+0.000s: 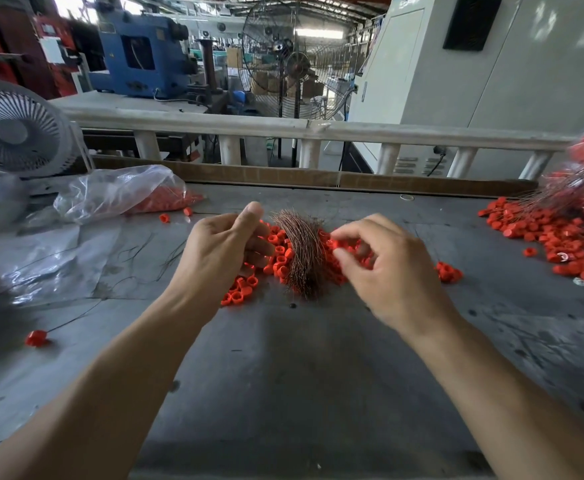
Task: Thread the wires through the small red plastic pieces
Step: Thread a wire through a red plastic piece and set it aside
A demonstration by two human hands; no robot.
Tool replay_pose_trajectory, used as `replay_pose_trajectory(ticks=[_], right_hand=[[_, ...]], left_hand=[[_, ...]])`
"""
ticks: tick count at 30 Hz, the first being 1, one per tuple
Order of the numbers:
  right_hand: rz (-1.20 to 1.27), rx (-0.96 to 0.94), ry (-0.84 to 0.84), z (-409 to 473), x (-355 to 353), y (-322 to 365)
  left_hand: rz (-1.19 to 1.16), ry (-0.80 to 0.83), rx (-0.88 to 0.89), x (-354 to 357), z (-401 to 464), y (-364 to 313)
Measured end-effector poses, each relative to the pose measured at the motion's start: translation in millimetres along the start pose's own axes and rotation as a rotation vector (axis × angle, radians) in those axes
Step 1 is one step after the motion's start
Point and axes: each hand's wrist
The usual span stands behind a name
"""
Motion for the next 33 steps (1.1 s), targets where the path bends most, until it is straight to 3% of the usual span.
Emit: replay_pose_trajectory(ticks=[3,8,14,22,28,33], right_hand=[[-0.13,0.222,-0.166,6,-18,-19],[-0.39,0.641,-0.226,7,-53,-54],[-0.47,0.788,-0.195,6,-72,-70],[-0.51,0.809,-0.138,4,-73,-73],[-0.348,0.549,-0.201,7,-53,-53],[-0.127,0.386,-0.042,4,-27,-31]], left_hand=[[0.175,-0.05,0.017,0,1,2],[0.669,-0.141,0.069,-1,3,5],[0.991,-0.123,0.077,-8,-1,7],[1.152,-0.069,0.02,-17,3,8],[0.982,-0.042,0.065,-14,3,8],[0.773,-0.009,0.102,-5,3,7]])
Point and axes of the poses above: each hand's wrist, its own z-axis towards the middle knuckle, its own x-axis out of the palm, y = z × x, and after that the axes turned 15 degrees about z, right-handed
